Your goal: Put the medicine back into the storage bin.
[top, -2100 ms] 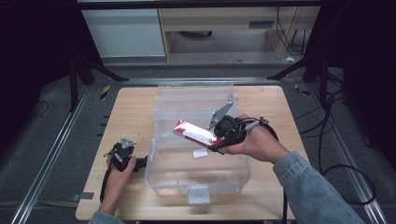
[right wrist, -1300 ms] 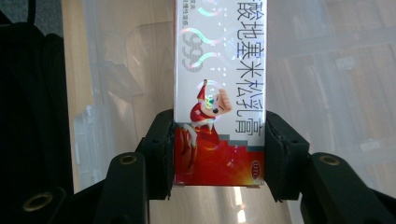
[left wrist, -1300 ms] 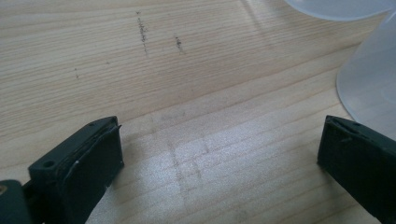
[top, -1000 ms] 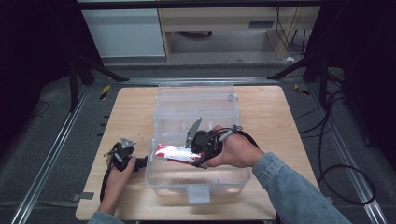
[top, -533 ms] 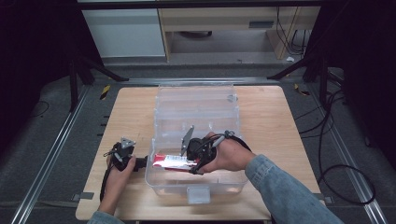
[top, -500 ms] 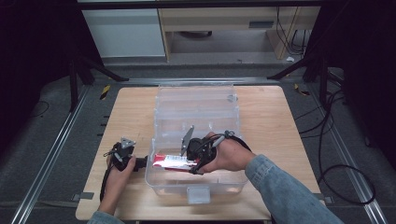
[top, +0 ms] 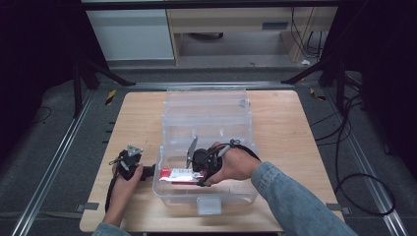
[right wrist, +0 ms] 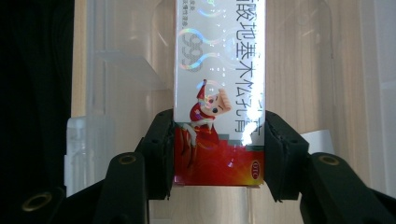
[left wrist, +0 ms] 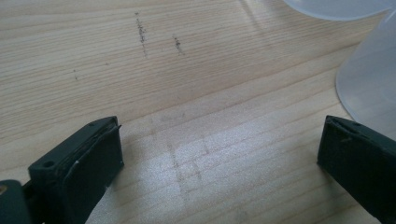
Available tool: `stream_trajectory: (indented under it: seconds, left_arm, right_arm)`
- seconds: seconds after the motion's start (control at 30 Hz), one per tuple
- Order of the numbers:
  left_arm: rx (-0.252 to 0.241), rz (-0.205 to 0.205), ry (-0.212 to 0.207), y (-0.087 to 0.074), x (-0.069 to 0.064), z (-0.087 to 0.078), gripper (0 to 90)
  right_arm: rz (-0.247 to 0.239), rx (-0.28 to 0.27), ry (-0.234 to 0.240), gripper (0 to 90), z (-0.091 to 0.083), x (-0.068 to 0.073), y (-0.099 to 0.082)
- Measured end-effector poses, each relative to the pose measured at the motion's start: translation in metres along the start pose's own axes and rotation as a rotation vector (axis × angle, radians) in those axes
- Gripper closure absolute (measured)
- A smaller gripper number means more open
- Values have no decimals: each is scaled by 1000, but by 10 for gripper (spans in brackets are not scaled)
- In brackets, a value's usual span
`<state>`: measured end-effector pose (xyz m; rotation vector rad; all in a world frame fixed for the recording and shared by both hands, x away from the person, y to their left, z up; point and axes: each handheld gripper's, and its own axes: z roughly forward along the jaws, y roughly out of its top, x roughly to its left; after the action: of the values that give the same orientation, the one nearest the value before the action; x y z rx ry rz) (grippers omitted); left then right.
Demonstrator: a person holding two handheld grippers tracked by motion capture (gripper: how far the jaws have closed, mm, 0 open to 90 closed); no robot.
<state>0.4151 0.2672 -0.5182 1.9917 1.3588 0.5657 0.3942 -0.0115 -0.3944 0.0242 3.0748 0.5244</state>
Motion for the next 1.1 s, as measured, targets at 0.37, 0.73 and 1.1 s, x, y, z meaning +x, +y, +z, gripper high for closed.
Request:
stream_trajectory:
  seconds: [0.37, 0.73, 1.1]
  left_arm:
    - [0, 0, 0, 0, 0, 0, 0]
    - [0, 0, 0, 0, 0, 0, 0]
    - [0, 0, 0, 0, 0, 0, 0]
  right_arm:
    - [-17, 16, 14, 514, 12, -3, 5]
    - [-15, 9, 20, 514, 19, -3, 5]
    - [-28, 27, 24, 513, 29, -4, 4]
